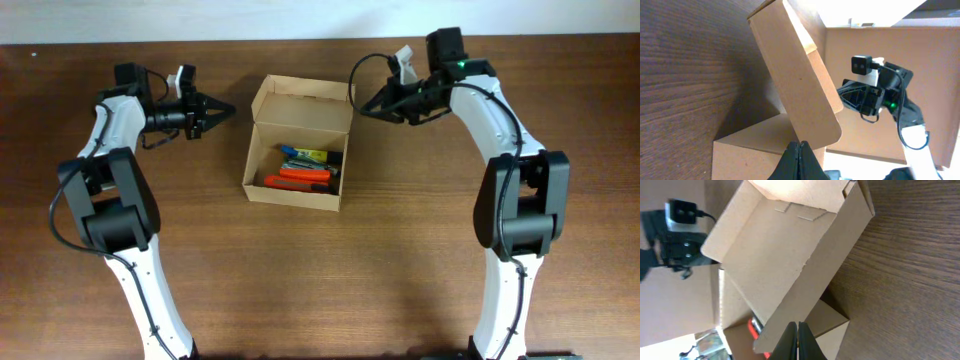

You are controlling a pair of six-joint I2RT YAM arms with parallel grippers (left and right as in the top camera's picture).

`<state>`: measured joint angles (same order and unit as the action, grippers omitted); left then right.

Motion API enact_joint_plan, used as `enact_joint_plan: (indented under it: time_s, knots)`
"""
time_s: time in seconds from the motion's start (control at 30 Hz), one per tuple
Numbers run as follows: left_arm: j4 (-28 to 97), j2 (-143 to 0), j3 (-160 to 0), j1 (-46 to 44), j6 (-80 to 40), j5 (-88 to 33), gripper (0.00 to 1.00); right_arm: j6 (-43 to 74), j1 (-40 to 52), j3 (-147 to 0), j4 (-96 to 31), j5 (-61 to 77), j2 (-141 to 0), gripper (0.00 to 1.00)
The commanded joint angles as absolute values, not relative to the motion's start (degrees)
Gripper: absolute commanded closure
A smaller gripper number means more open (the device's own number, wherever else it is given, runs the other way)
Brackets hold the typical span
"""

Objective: Pack container
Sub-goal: 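Push the upright lid flaps with both grippers to tilt the lid forward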

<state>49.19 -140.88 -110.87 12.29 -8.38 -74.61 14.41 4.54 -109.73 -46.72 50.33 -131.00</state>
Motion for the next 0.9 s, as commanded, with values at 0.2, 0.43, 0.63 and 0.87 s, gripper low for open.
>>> enact_joint_plan:
  time_s: [0.2,0.43,0.63,0.87]
  knots:
    - [48.47,-142.82,-110.93,11.25,-10.92,-75.22,0.99,15.81,1.83,-107.94,-46.19,60.29,-133.67,0.96]
    - [48.4,-142.82,-110.93,11.25,-11.33,-73.65,0.99,18.96,1.15,-104.84,-41.41,71.44,-138.5,0.97]
    - [48.38,-142.82,-110.93,11.25,-11.33,-71.53,0.99,25.67,0.99,-104.77,-36.1,71.88,-140.79,0.96]
    - [46.98,-143.06,-110.93,11.2,-12.82,-70.04,0.99,30.2,1.15,-104.77,-31.55,71.35,-141.21,0.96]
